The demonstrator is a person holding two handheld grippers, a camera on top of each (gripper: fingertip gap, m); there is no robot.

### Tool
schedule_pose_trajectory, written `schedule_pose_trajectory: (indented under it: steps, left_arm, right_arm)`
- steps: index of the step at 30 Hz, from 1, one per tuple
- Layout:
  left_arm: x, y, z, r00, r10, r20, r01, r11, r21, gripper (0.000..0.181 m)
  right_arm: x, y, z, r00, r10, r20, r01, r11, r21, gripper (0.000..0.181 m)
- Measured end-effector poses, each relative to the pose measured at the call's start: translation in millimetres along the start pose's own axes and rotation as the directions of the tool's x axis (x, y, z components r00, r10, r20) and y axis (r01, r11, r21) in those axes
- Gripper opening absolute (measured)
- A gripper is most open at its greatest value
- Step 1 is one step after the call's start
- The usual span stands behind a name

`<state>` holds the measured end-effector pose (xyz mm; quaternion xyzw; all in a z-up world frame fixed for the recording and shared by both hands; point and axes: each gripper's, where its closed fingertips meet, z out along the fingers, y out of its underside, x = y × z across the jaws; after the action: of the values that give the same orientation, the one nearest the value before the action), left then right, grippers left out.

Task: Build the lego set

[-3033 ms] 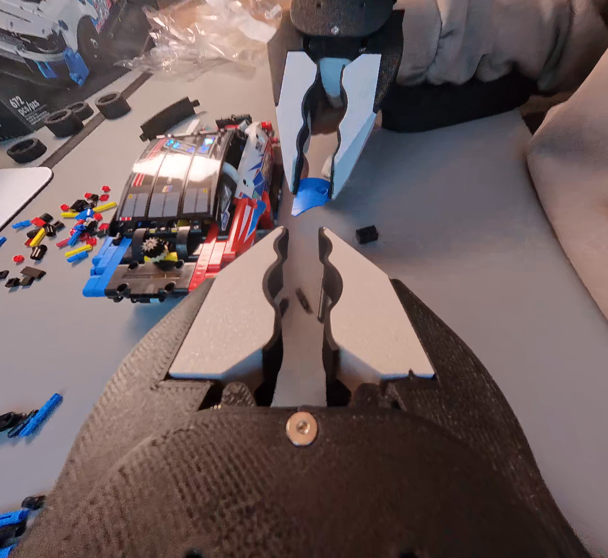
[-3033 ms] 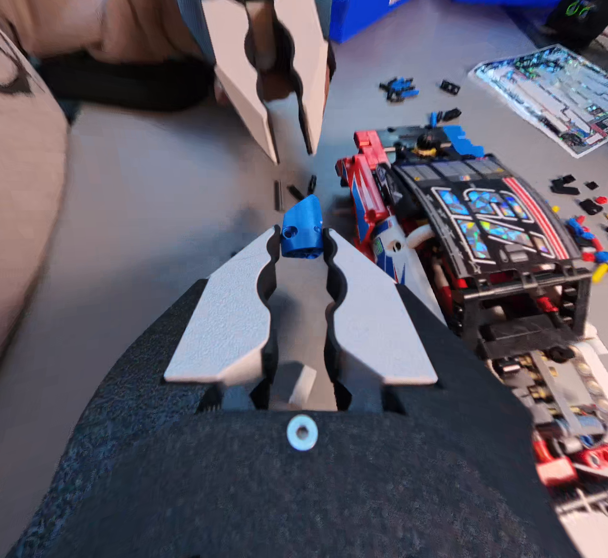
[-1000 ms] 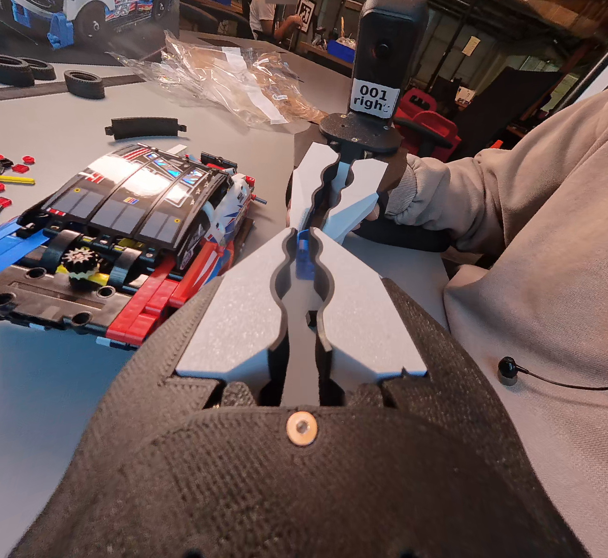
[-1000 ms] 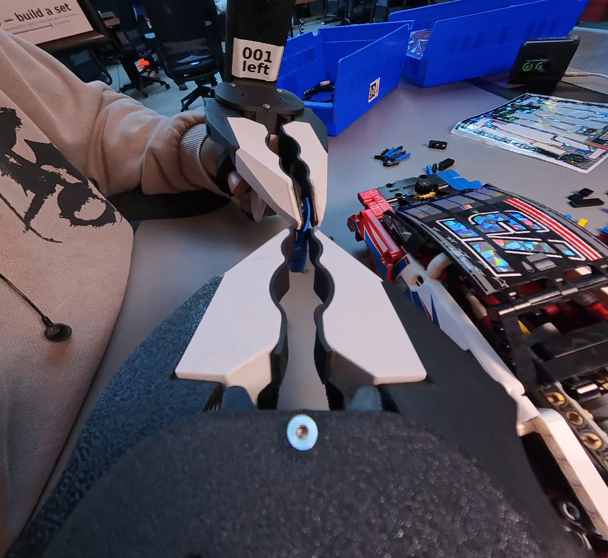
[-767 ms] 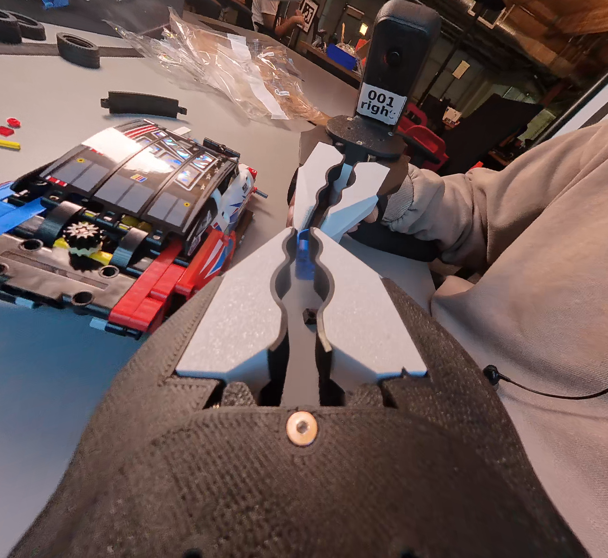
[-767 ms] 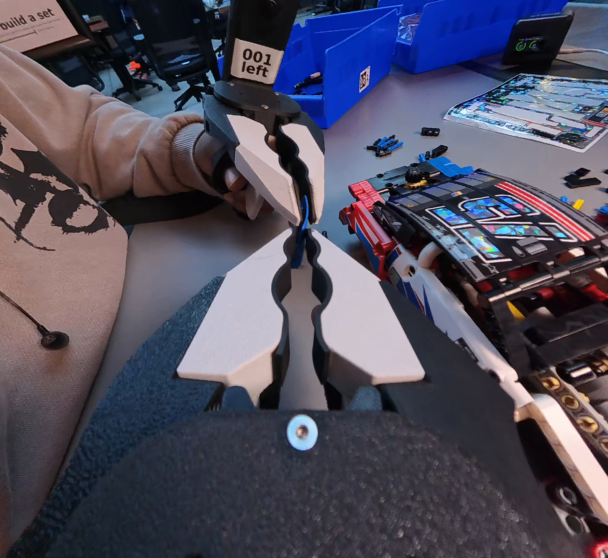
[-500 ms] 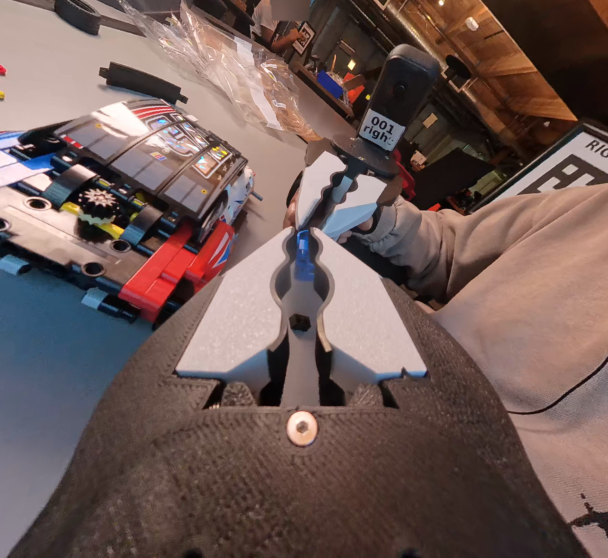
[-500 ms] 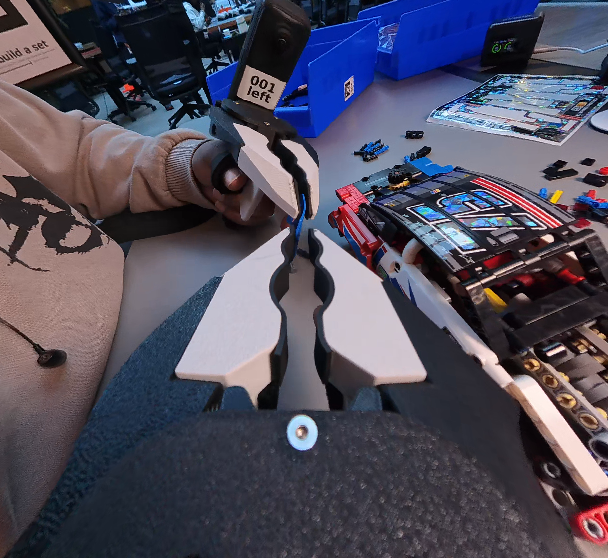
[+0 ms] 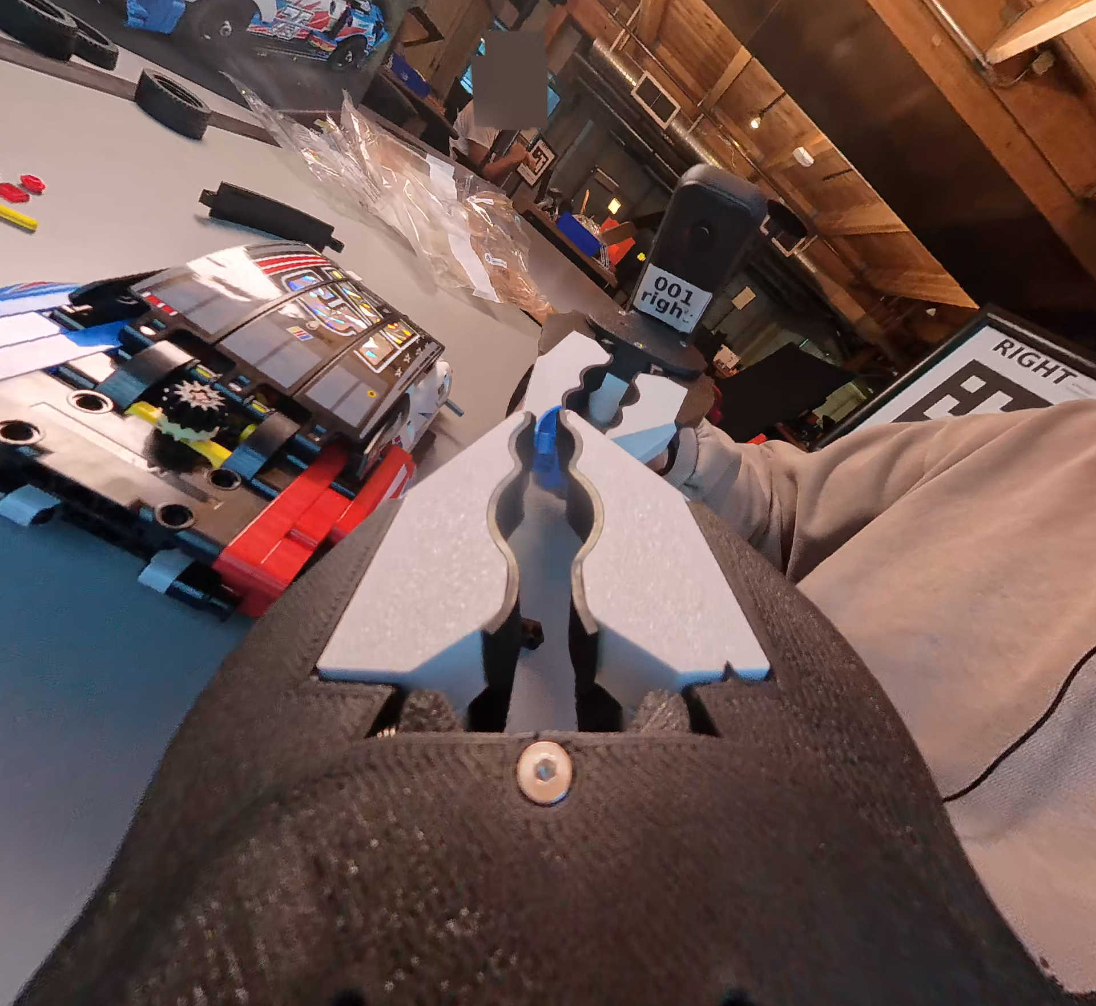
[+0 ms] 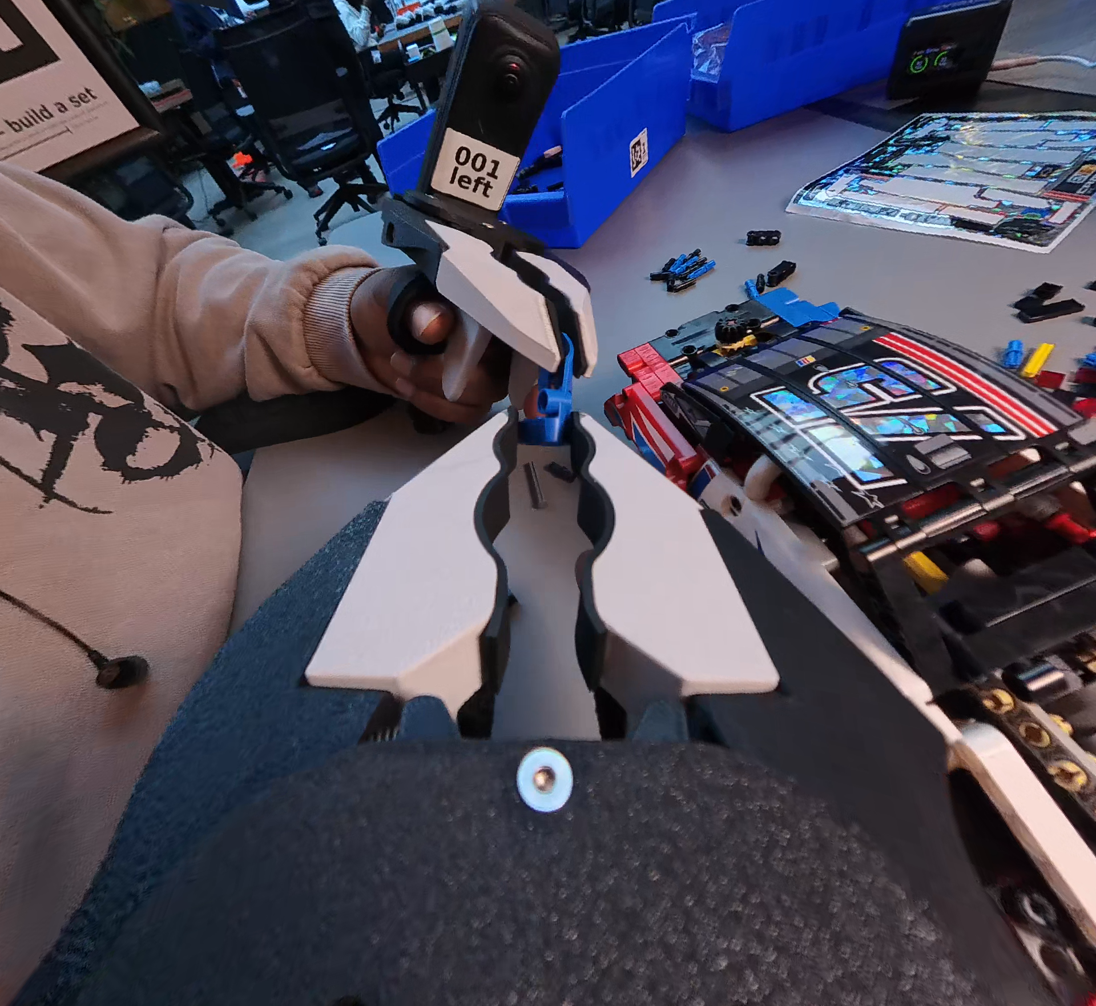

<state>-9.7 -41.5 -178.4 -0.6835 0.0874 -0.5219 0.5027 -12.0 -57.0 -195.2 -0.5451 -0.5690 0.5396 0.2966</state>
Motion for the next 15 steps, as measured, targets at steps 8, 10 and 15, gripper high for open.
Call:
schedule_pose_trajectory:
  steps: [8,10,15]
  left_arm:
    - [9,20,2,0.992,0.13,0.0,-0.128,0.983,-0.13,0.006]
    - [11,22,2,0.994,0.111,-0.015,-0.112,0.983,-0.143,0.006]
    - [19,28,3,0.997,0.027,-0.069,-0.038,0.987,-0.158,0.006]
  right_arm:
    - [-3,-3,-19,0.998,0.037,0.047,-0.038,0.999,0.016,0.015]
    - [-5,-6,-19,0.998,0.032,0.058,-0.034,0.999,0.031,0.015]
    - [-11,-13,-19,0.993,0.044,0.111,-0.054,0.995,0.085,0.014]
